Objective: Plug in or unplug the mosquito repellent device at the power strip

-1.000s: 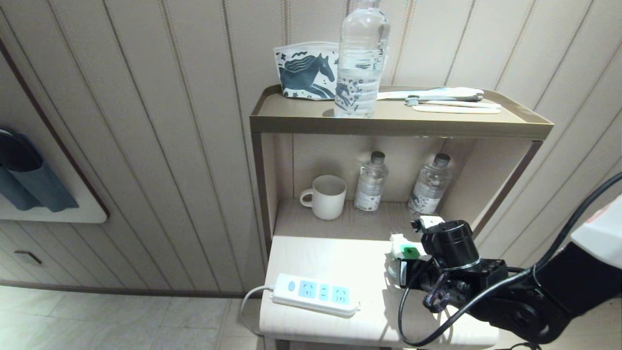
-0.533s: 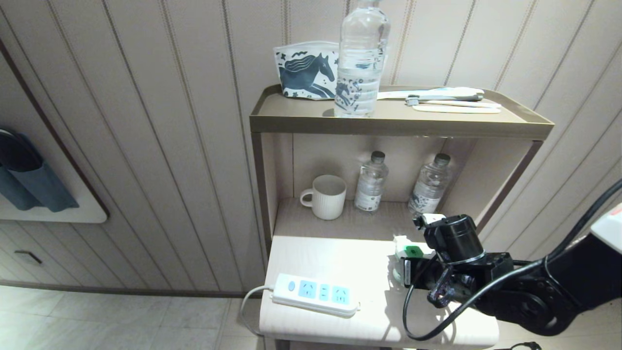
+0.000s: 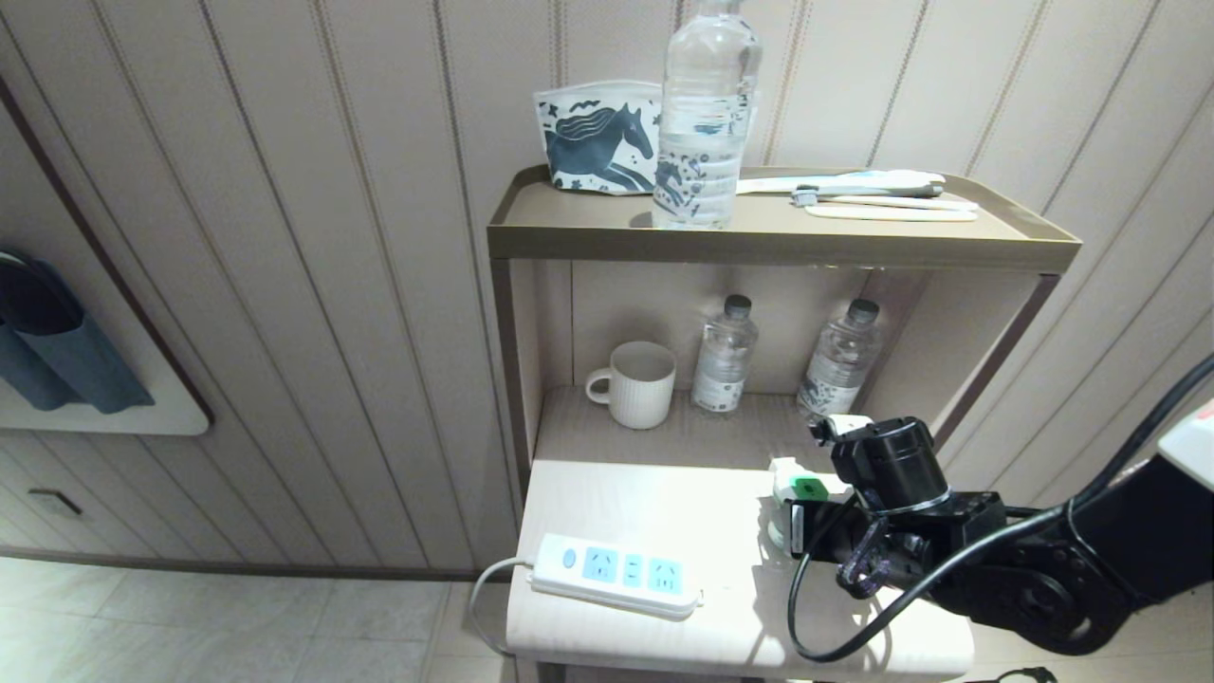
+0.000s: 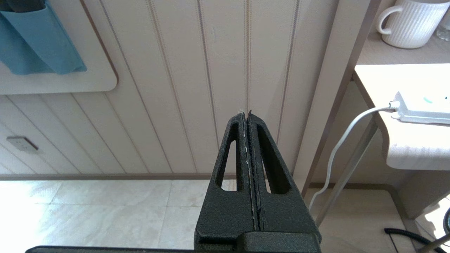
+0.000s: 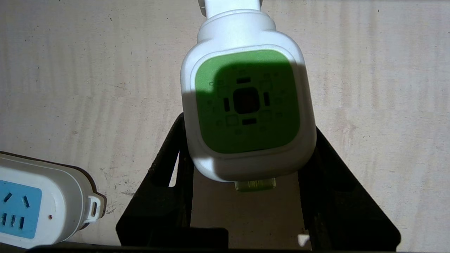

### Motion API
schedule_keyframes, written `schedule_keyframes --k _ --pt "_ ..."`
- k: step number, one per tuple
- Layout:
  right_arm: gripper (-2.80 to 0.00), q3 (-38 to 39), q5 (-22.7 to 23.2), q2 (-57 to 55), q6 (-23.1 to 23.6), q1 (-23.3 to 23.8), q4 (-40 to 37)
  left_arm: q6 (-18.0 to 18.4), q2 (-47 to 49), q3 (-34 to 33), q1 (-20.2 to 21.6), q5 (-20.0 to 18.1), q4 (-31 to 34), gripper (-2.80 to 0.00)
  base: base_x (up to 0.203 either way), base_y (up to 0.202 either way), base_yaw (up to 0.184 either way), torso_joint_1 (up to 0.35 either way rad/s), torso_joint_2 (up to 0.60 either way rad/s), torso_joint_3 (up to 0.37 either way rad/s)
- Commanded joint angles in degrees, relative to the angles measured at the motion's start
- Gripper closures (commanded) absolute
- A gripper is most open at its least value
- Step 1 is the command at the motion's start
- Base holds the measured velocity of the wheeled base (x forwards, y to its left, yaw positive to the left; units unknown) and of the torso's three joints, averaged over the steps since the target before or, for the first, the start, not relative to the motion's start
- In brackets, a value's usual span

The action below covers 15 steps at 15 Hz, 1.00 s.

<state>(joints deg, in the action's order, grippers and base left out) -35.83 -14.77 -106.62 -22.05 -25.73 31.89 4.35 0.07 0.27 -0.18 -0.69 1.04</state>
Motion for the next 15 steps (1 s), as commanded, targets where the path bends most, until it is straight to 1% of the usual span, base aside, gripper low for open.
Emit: schedule_keyframes --k 1,6,7,15 --pt "0.0 0.06 -0.08 0.1 -0.1 -0.11 0.28 0.04 0.01 0.0 0.01 -0.01 0.01 0.0 0.0 0.0 0.0 0.0 0.0 0.0" --pt "0.0 0.16 -0.1 0.09 -0.08 -0.03 0.28 0.04 0.01 0.0 0.01 -0.01 0.01 0.0 0.0 0.0 0.0 0.0 0.0 0.0" --pt "-2.8 0.32 -0.29 -0.24 0.01 -0.1 0.28 0.04 0.01 0.0 0.01 -0.01 0.01 0.0 0.0 0.0 0.0 0.0 0.0 0.0" --pt "-2.8 1.31 -0.5 2.82 -0.01 -0.1 0.47 0.04 0.01 0.0 0.01 -0.01 0.01 0.0 0.0 0.0 0.0 0.0 0.0 0.0"
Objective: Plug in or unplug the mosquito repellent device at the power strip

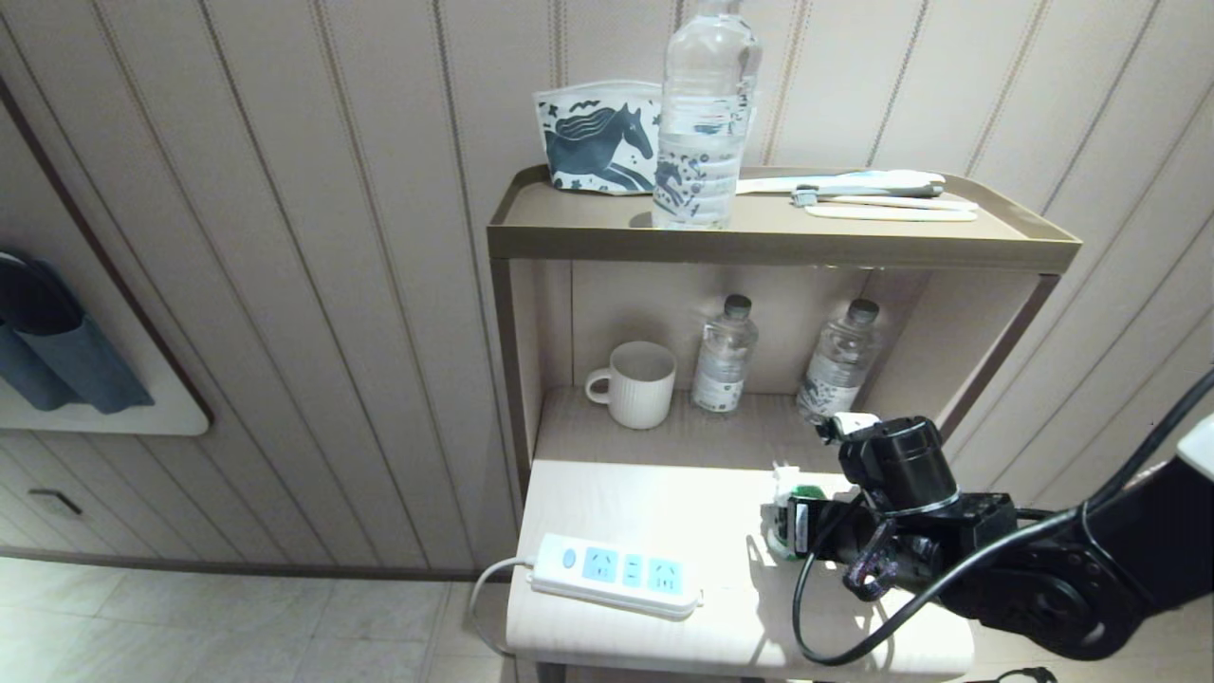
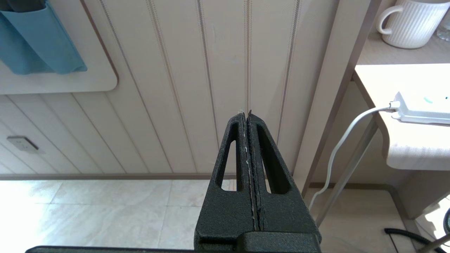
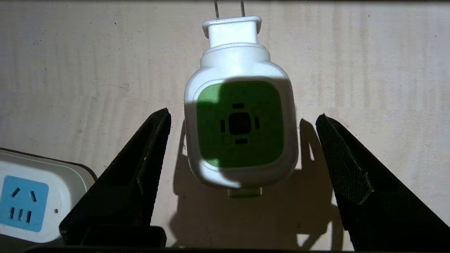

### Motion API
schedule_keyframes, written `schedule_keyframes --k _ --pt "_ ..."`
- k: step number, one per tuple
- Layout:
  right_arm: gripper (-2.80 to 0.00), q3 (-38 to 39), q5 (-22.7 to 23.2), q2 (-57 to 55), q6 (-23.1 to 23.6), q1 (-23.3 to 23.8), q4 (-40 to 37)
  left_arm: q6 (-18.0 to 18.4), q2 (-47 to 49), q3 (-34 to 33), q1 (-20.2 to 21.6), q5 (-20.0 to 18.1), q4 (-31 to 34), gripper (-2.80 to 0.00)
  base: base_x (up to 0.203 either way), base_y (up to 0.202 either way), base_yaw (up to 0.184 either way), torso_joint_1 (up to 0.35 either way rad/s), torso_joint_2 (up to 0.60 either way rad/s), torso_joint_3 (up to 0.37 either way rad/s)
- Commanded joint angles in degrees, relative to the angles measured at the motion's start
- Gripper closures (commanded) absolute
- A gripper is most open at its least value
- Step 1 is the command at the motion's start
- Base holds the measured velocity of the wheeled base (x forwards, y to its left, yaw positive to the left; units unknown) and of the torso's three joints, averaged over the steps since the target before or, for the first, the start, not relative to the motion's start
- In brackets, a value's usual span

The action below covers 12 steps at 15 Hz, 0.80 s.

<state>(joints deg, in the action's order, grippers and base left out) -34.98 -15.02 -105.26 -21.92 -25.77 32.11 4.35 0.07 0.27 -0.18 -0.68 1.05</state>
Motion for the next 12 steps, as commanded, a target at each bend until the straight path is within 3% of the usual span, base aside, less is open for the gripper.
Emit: schedule_keyframes --k 1,4,6,8,12 --pt "-2.8 1.23 -0.97 2.95 -0.14 -0.13 0.46 0.05 0.01 0.0 0.01 -0.02 0.01 0.0 0.0 0.0 0.0 0.0 0.0 0.0" --pt "-2.8 7.9 -2.63 7.69 0.08 -1.17 5.92 0.05 0.01 0.0 0.01 -0.02 0.01 0.0 0.0 0.0 0.0 0.0 0.0 0.0" --pt "-2.8 12.61 -4.41 8.08 0.32 -3.0 17.15 0.05 0.01 0.0 0.01 -0.02 0.01 0.0 0.0 0.0 0.0 0.0 0.0 0.0" --pt "-2.8 16.08 -10.34 6.0 1.87 -5.16 26.45 0.05 0.01 0.0 0.01 -0.02 0.01 0.0 0.0 0.0 0.0 0.0 0.0 0.0" --pt "-2.8 16.76 -13.22 -1.18 2.96 -7.32 32.6 0.05 0.01 0.0 0.01 -0.02 0.01 0.0 0.0 0.0 0.0 0.0 0.0 0.0"
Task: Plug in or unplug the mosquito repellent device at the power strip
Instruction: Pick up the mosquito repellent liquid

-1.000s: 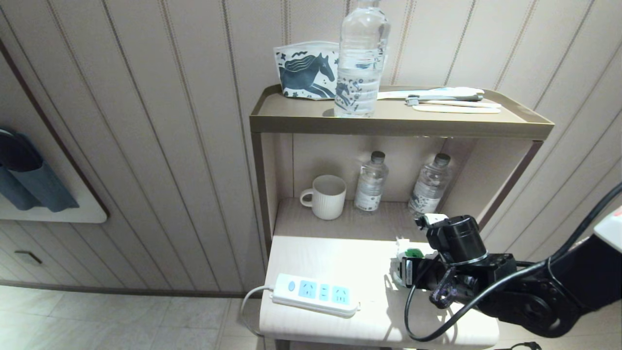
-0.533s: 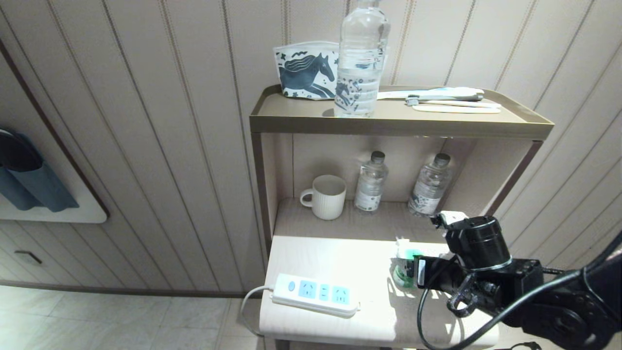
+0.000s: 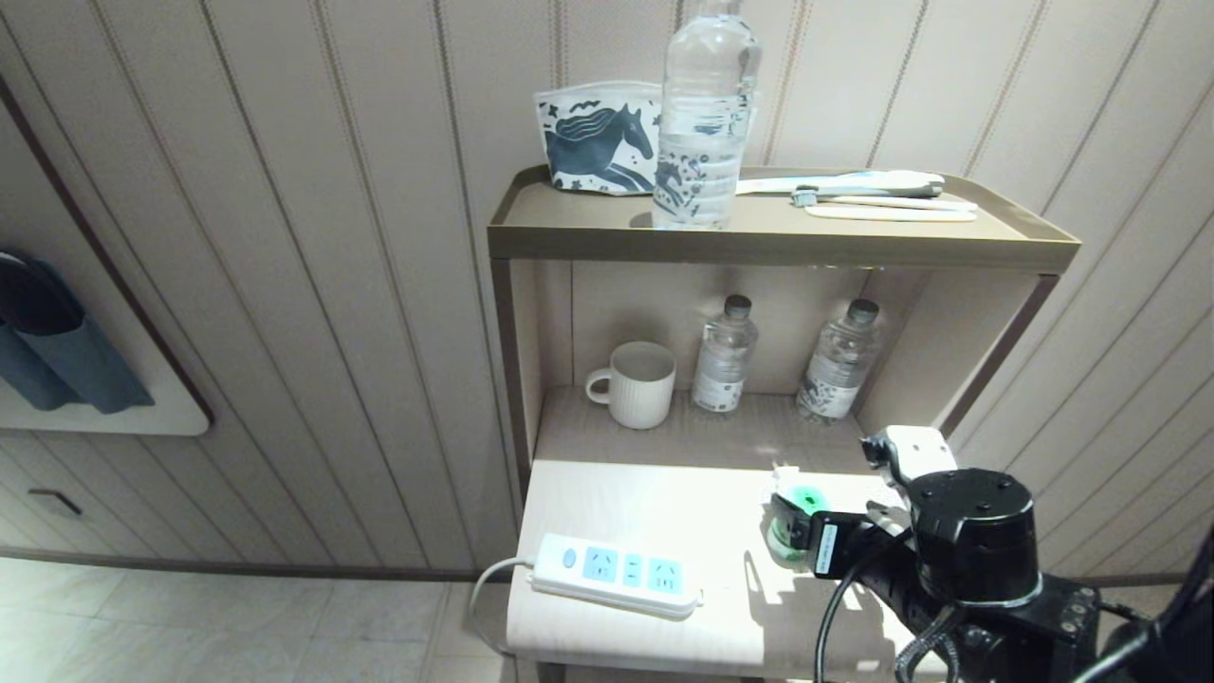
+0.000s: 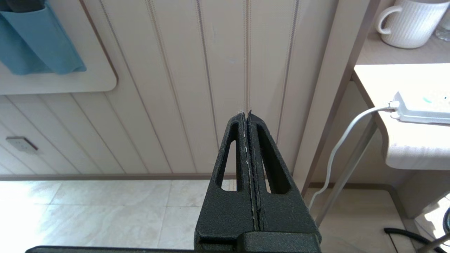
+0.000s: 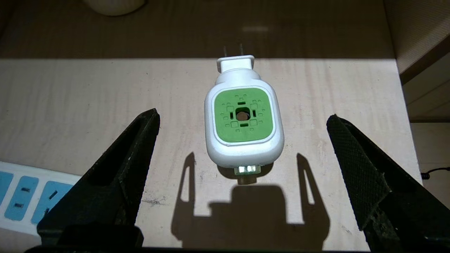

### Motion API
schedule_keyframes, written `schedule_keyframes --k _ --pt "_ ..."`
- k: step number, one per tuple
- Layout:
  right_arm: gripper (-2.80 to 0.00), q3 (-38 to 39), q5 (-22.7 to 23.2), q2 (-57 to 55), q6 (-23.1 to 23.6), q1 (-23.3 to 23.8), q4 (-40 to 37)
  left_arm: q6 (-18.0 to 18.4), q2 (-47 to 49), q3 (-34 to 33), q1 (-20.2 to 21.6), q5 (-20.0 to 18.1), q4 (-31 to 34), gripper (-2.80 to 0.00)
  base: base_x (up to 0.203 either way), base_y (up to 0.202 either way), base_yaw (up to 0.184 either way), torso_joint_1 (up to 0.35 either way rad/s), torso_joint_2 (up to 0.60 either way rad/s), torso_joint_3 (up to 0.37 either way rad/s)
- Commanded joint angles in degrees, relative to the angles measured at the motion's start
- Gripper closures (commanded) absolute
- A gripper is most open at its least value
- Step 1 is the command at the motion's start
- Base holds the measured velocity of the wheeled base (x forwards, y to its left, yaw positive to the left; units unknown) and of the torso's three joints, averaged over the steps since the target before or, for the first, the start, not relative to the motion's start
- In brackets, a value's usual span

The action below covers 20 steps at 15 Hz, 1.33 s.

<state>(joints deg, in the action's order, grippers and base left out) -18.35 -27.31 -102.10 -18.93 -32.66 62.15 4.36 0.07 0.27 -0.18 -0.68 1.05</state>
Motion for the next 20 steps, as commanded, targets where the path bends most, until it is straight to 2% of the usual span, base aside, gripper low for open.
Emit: schedule_keyframes --k 1,2,3,6,9,15,20 --pt "-2.8 0.31 -3.15 -6.85 0.25 -0.84 5.99 0.03 0.01 0.0 0.01 -0.02 0.01 0.0 0.0 0.0 0.0 0.0 0.0 0.0" --pt "-2.8 0.54 -6.82 -8.6 0.65 -2.11 9.52 0.03 0.01 0.0 0.01 -0.02 0.01 0.0 0.0 0.0 0.0 0.0 0.0 0.0" --pt "-2.8 1.2 -8.6 -8.83 0.89 -2.74 10.81 0.03 0.01 0.0 0.01 -0.02 0.01 0.0 0.0 0.0 0.0 0.0 0.0 0.0" --pt "-2.8 2.22 -9.65 -10.18 -0.27 -2.79 11.61 0.03 0.01 0.0 0.01 -0.02 0.01 0.0 0.0 0.0 0.0 0.0 0.0 0.0" --pt "-2.8 4.41 -13.79 -13.53 -0.96 -3.71 18.12 0.03 0.01 0.0 0.01 -0.02 0.01 0.0 0.0 0.0 0.0 0.0 0.0 0.0" --pt "-2.8 2.34 -13.8 -19.0 -1.27 -3.98 19.06 0.03 0.01 0.0 0.01 -0.02 0.01 0.0 0.0 0.0 0.0 0.0 0.0 0.0" --pt "-2.8 0.24 -13.73 -19.19 -0.14 -4.61 18.81 0.03 0.01 0.0 0.01 -0.02 0.01 0.0 0.0 0.0 0.0 0.0 0.0 0.0"
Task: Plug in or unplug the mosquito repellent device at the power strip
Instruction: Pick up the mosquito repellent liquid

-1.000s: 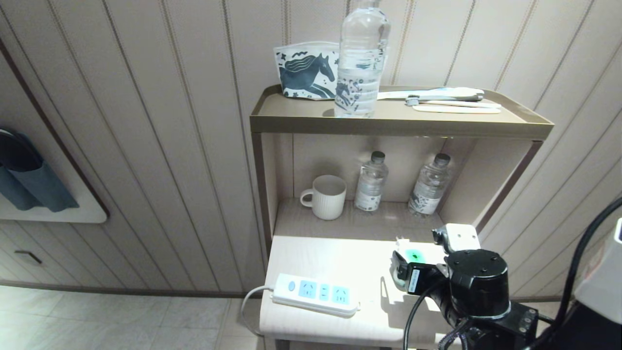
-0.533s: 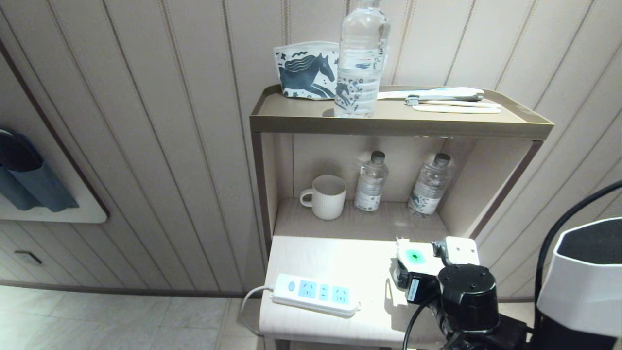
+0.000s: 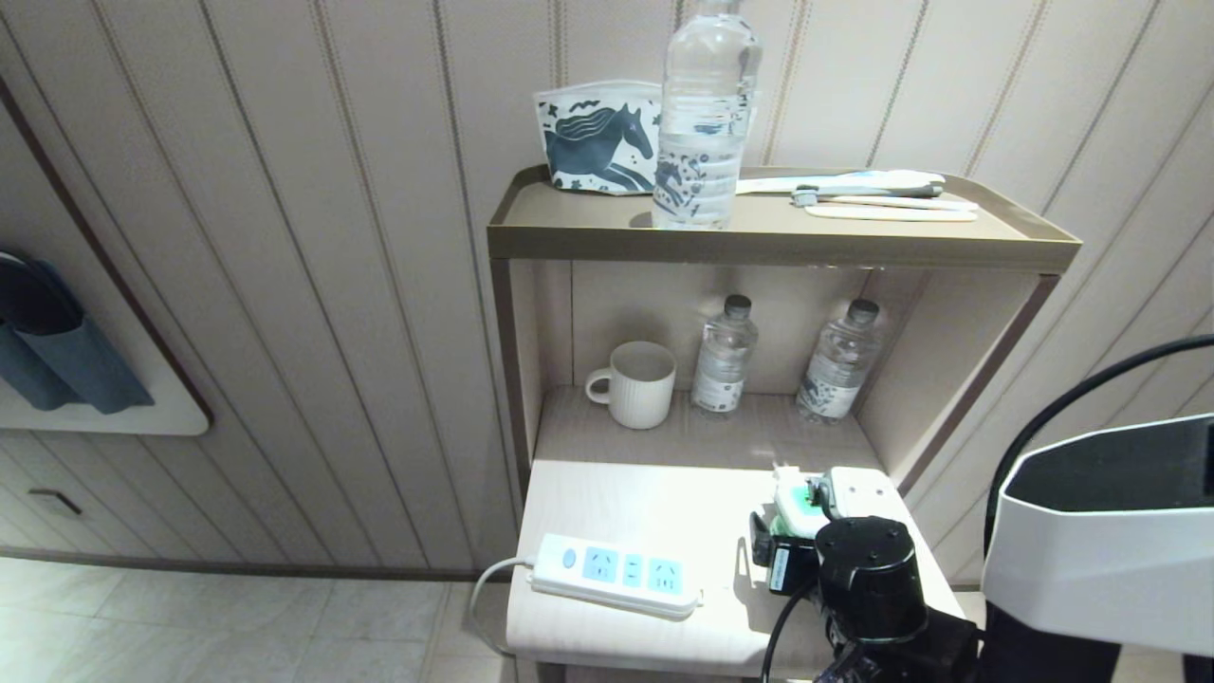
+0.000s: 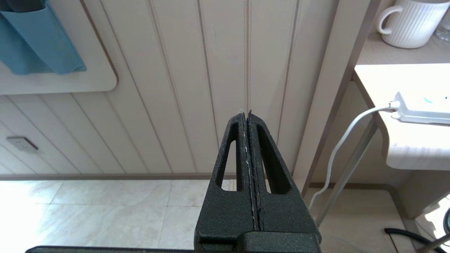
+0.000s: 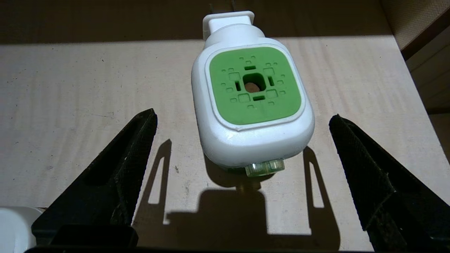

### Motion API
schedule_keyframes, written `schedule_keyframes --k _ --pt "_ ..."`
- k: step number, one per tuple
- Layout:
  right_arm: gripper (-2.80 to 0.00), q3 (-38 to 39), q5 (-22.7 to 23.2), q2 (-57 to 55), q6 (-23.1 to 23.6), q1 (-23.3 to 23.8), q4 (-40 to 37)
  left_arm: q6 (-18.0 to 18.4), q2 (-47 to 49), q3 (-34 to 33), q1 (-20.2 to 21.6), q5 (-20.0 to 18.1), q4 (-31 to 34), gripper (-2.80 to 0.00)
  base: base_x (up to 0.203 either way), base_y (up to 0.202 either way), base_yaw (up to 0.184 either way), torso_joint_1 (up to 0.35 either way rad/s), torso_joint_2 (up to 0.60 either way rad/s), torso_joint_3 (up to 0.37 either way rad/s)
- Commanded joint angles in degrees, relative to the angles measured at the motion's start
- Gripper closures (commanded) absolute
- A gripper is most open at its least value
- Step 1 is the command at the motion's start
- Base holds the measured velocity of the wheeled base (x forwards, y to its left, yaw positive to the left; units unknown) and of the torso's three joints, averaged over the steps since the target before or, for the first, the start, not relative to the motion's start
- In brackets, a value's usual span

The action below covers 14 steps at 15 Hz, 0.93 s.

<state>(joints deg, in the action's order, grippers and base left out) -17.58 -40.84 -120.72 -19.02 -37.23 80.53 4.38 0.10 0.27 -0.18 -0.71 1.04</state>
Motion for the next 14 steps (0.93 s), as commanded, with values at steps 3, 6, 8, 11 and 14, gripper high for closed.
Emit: schedule_keyframes --k 3,6,8,11,14 --pt "-2.8 -1.14 -0.29 -0.65 0.03 0.27 0.77 0.02 -0.01 0.0 0.01 0.0 0.02 0.0 0.0 0.0 0.0 0.0 0.0 0.0" --pt "-2.8 -1.18 -0.29 -0.5 2.35 0.61 1.07 0.02 -0.01 0.0 0.01 0.0 0.02 0.0 0.0 0.0 0.0 0.0 0.0 0.0" --pt "-2.8 -1.26 -0.36 -0.88 4.24 0.83 3.52 0.02 -0.01 0.0 0.01 0.0 0.02 0.0 0.0 0.0 0.0 0.0 0.0 0.0" --pt "-2.8 -1.31 -1.08 -4.48 4.45 0.79 6.35 0.02 -0.01 0.0 0.01 0.0 0.02 0.0 0.0 0.0 0.0 0.0 0.0 0.0" --pt "-2.8 -1.23 -4.03 -5.93 4.51 0.67 8.94 -0.01 -0.01 0.0 0.01 0.0 0.02 0.0 0.0 0.0 0.0 0.0 0.0 0.0"
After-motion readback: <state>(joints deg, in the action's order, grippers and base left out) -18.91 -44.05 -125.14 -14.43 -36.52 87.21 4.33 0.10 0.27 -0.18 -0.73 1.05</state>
